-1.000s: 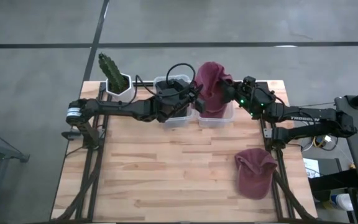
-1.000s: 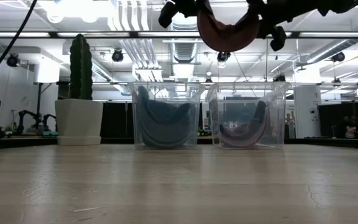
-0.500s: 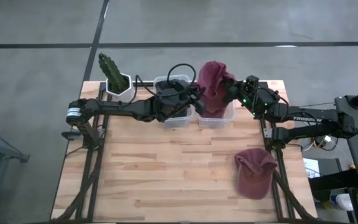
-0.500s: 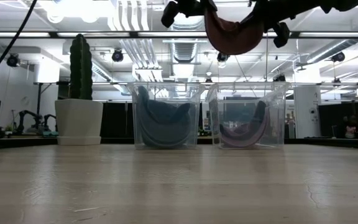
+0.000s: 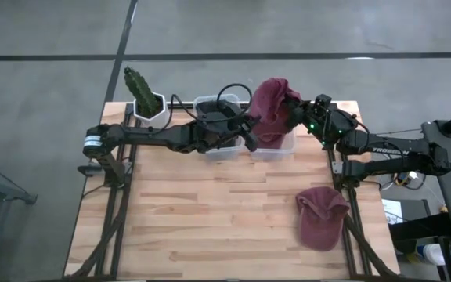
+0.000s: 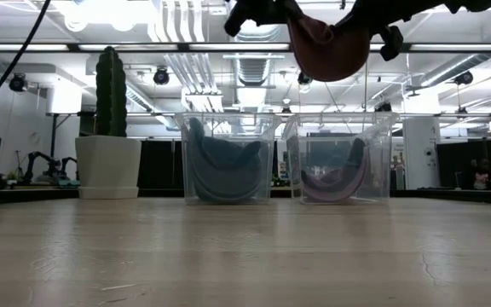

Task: Pick & Place hat
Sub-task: Put the left pink cap into the right transparent bin

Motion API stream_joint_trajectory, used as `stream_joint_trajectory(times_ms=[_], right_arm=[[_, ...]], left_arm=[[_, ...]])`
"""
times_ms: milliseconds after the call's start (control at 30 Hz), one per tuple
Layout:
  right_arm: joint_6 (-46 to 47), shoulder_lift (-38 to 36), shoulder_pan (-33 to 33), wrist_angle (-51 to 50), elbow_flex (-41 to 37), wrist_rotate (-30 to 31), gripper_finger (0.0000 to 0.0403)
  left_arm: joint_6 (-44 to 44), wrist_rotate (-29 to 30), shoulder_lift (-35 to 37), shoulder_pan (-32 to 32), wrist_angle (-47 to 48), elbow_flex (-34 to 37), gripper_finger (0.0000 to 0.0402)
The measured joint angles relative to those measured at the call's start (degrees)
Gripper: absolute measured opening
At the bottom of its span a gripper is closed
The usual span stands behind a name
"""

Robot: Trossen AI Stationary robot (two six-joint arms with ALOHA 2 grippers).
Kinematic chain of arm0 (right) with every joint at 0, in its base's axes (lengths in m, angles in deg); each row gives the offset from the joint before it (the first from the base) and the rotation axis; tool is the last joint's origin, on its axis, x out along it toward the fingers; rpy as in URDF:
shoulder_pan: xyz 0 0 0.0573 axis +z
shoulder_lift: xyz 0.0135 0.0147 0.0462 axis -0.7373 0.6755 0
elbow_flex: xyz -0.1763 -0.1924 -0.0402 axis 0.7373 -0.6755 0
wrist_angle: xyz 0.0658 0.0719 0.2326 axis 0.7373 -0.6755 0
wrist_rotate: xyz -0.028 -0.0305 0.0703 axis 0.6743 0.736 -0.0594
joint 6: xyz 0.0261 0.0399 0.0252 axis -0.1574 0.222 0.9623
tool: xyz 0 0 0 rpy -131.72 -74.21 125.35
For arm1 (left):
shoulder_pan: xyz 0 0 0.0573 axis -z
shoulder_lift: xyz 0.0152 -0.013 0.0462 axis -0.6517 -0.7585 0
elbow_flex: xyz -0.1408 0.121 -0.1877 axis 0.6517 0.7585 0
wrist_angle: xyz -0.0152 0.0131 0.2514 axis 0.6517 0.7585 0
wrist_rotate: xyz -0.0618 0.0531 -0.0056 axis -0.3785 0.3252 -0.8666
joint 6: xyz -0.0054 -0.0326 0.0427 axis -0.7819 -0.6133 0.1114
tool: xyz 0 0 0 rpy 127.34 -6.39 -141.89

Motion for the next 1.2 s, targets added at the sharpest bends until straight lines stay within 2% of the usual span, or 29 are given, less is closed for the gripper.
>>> stream_joint_trajectory(times_ms=[700,833,967,1200], right_arm=[[0.1,-1.9,-0.4,-2.6,0.0,3.6,0.0013],[0.8,-2.9,-0.4,-5.3,0.0,5.0,0.0013],[4.8,-3.8,-0.5,-8.0,0.0,6.2,0.0013],[17.5,-2.0,-0.5,-15.3,0.0,9.6,0.0013]], left_arm=[[0.9,0.3,1.9,-0.5,10.5,0.0,0.0067],[1.8,3.9,3.3,-0.5,13.8,0.0,0.0073],[1.8,8.5,5.6,-0.6,17.1,0.0,0.0073],[1.8,8.5,8.7,-0.5,26.2,0.0,0.0074]])
